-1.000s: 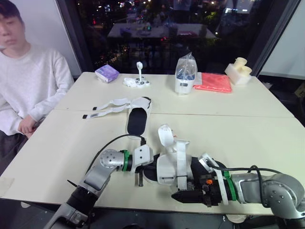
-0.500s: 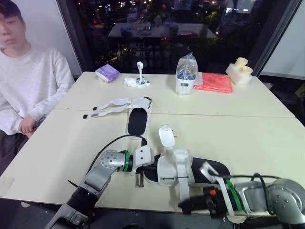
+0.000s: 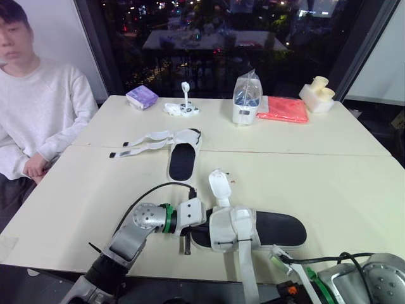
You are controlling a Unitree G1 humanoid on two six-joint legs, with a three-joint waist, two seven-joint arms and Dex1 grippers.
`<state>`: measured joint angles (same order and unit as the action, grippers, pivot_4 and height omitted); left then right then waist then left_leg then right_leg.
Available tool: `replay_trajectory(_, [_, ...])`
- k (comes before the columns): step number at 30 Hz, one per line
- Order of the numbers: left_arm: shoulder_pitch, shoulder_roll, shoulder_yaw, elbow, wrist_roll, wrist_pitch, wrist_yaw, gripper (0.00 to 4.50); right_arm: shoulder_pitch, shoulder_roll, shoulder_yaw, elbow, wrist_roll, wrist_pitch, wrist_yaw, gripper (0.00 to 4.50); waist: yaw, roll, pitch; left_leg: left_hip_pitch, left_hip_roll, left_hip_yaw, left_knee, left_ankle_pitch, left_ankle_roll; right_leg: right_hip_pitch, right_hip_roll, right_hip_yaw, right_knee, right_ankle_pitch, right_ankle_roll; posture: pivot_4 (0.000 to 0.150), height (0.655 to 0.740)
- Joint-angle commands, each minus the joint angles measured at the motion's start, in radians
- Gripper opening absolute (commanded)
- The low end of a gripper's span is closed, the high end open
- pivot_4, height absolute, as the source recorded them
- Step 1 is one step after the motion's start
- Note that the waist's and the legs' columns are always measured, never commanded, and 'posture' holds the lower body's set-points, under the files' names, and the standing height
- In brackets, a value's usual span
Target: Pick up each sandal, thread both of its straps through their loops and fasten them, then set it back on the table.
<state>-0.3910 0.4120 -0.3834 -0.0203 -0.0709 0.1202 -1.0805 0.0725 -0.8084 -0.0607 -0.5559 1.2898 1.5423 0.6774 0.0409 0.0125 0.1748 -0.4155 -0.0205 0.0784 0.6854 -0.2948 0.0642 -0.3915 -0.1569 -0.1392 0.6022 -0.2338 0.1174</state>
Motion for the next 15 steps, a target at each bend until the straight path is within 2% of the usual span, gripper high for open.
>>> replay_trajectory(1, [0.026, 0.012, -0.064, 0.016, 0.032, 0.021, -0.020, 0.00, 0.025, -0.035, 0.021, -0.054, 0.036, -0.005, 0.012, 0.04, 0.000, 0.001, 0.000, 0.000, 0.000, 0.000, 0.000, 0.000, 0.000, 0.000, 0.000, 0.000, 0.000, 0.000, 0.000, 0.150, 0.7400])
replay_trajectory(6, [0.005, 0.016, -0.088, 0.052, 0.071, -0.005, -0.013, 0.00, 0.036, -0.106, -0.046, -0.111, 0.083, -0.061, 0.026, 0.04, 0.002, 0.001, -0.001, 0.000, 0.000, 0.000, 0.000, 0.000, 0.000, 0.002, 0.001, 0.000, -0.004, 0.001, 0.001, 0.150, 0.7400])
replay_trajectory(10, [-0.011, 0.018, -0.111, 0.087, 0.105, -0.039, -0.010, 0.00, 0.017, -0.182, -0.119, -0.147, 0.188, -0.112, 0.021, 0.04, 0.003, 0.001, -0.001, 0.001, 0.000, 0.000, 0.000, -0.003, 0.005, 0.003, 0.000, 0.000, -0.005, 0.001, 0.002, 0.150, 0.7400])
replay_trajectory(15, [-0.032, 0.021, -0.131, 0.134, 0.135, -0.083, -0.015, 0.00, -0.098, -0.303, -0.180, -0.127, 0.294, -0.182, 0.021, 0.04, 0.003, 0.000, -0.002, 0.006, 0.000, 0.000, 0.000, -0.004, 0.006, 0.005, 0.000, 0.000, -0.007, 0.001, 0.002, 0.150, 0.7400])
